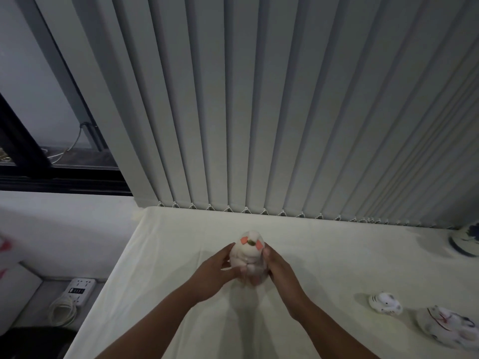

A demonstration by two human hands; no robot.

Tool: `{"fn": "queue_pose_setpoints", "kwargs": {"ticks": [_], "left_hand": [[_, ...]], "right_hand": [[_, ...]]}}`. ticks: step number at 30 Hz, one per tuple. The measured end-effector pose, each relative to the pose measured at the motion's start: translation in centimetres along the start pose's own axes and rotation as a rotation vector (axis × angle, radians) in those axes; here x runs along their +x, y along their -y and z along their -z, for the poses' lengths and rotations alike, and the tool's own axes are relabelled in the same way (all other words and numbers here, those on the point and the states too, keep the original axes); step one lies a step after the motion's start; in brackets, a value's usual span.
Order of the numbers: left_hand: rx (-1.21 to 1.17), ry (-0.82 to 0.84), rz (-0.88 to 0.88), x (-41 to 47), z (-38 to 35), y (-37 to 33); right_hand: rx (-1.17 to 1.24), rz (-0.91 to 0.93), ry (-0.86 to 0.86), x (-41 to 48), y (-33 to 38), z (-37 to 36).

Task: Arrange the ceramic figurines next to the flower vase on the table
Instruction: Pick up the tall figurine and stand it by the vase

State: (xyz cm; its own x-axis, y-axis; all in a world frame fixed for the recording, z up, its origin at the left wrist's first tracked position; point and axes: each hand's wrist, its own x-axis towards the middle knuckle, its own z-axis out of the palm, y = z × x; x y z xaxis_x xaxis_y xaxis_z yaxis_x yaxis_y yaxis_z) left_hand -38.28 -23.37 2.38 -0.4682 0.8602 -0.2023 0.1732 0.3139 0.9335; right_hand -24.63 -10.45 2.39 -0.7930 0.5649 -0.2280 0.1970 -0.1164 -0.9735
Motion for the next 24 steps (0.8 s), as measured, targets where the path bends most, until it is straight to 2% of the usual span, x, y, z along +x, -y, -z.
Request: {"fn": "queue_pose_setpoints", "kwargs": {"ticks": [14, 24], "left_hand": [[-0.098, -0.105, 0.062, 1.7, -1.3, -1.7], [-0.127, -0.092, 0.051, 3.9, -6.0, -4.5]], "right_hand": [[-0.023, 0.090, -0.090, 0.3, 0.7, 0.8], [-0.127, 0.168, -0.163, -0.9, 2.2, 6.3]]}}
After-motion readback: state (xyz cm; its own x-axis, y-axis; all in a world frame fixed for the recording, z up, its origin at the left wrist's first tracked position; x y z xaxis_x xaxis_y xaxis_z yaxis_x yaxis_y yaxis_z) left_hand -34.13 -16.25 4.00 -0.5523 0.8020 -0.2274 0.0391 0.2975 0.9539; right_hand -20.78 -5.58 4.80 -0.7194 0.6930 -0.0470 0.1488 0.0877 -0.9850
